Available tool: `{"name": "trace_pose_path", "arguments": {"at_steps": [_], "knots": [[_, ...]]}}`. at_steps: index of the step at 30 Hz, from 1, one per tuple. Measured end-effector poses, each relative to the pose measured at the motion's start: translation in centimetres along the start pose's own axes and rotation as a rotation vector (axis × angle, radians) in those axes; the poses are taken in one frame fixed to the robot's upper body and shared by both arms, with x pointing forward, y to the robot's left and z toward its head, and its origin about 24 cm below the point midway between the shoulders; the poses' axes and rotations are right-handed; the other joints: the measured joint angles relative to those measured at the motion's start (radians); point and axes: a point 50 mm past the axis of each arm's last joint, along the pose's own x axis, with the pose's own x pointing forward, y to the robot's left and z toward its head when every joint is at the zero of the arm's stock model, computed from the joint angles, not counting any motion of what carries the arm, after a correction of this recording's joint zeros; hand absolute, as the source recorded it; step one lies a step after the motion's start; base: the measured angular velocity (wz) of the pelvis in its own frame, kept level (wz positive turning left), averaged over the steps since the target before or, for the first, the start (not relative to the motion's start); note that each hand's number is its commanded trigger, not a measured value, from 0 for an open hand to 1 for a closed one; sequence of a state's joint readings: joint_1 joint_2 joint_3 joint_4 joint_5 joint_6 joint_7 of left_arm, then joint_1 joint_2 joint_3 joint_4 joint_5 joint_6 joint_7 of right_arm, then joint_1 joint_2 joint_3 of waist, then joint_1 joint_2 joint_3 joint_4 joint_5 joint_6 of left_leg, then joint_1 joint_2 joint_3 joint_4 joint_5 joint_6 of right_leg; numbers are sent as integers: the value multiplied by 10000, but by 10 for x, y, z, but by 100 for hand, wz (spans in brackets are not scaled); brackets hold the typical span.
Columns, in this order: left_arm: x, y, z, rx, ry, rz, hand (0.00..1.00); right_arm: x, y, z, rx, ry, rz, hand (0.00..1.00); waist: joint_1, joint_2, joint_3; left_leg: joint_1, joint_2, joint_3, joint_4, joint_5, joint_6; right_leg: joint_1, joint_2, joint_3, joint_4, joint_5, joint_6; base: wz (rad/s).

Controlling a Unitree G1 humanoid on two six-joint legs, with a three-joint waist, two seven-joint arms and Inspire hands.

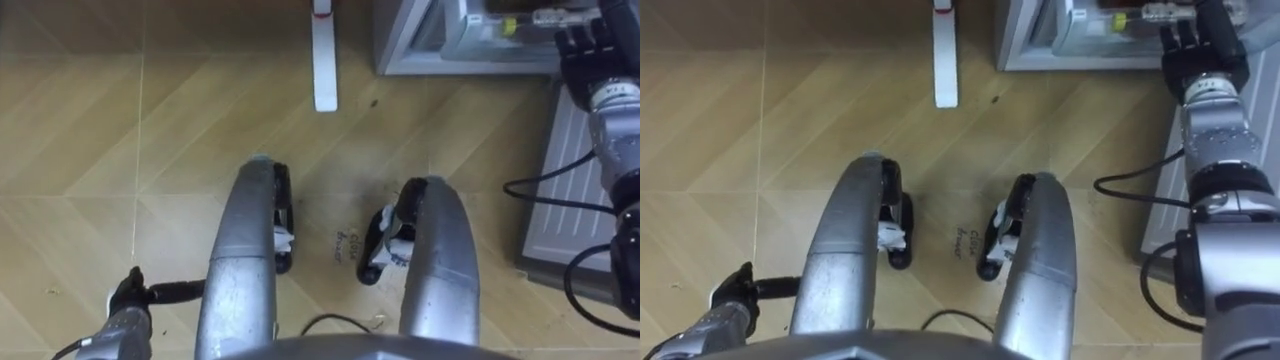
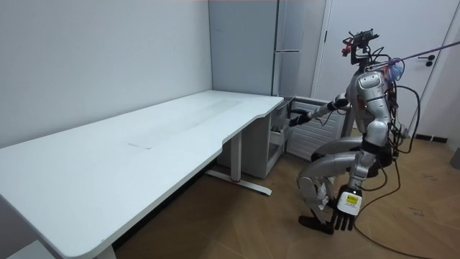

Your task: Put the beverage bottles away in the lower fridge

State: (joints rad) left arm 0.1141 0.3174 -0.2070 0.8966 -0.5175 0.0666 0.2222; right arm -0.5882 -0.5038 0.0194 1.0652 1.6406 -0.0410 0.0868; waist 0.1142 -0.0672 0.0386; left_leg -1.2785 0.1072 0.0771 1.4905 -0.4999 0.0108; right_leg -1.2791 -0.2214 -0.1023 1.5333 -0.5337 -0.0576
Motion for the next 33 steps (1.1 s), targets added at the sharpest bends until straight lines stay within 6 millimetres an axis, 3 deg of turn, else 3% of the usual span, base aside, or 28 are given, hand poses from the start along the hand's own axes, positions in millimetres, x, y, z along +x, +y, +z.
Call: {"name": "trace_pose_path", "arguments": {"at_steps": [5, 7, 15, 17, 20, 27, 32, 33], "knots": [[0, 5, 3, 155, -158, -60, 0, 1, 15, 6, -478, -18, 458, 0, 157, -60, 13, -365, 3, 38, 43, 17, -31, -444, -234, -44, 119, -2, -3, -4], [0, 11, 4, 217, -173, 72, 0, 1, 17, 6, -482, -12, 525, 0, 183, -168, 71, -401, 14, 28, 45, 50, -95, -499, -262, -69, 185, -12, -24, 9], [-1, 18, 0, 544, -137, -116, 0, 2, 23, 5, -545, -52, 460, 0, 295, -270, 79, -643, -39, -276, 16, 199, -370, -460, -398, -513, 219, -151, -292, 8], [-5, 20, -6, 573, -119, -209, 0, 2, 26, 4, -582, -152, 407, 0, 312, -285, 80, -643, -168, -353, -14, 225, -414, -432, -450, -548, 225, -174, -337, 8], [-9, 26, -16, 634, 28, -144, 0, 2, 25, 4, -611, -292, 209, 0, 341, -291, 83, -620, -161, -377, -14, 230, -423, -334, -552, -653, 253, -219, -423, 10], [-13, 33, -30, 829, 351, 0, 0, 1, 24, 11, -581, -970, -210, 0, 818, -245, 98, -624, -177, -378, -43, 232, -426, -291, -755, -764, 287, -300, -477, 5], [-20, 43, -44, 1158, 617, 122, 0, 1, 23, 15, -553, -1301, -374, 0, 1028, 22, 84, -507, -158, -485, -167, 251, -464, -91, -770, -904, 144, -308, -488, 1], [-21, 44, -45, 1175, 653, 144, 0, 1, 22, 16, -556, -1355, -491, 0, 1072, 34, 88, -392, -173, -457, -302, 280, -518, 9, -888, -937, 73, -308, -487, 5]]}}
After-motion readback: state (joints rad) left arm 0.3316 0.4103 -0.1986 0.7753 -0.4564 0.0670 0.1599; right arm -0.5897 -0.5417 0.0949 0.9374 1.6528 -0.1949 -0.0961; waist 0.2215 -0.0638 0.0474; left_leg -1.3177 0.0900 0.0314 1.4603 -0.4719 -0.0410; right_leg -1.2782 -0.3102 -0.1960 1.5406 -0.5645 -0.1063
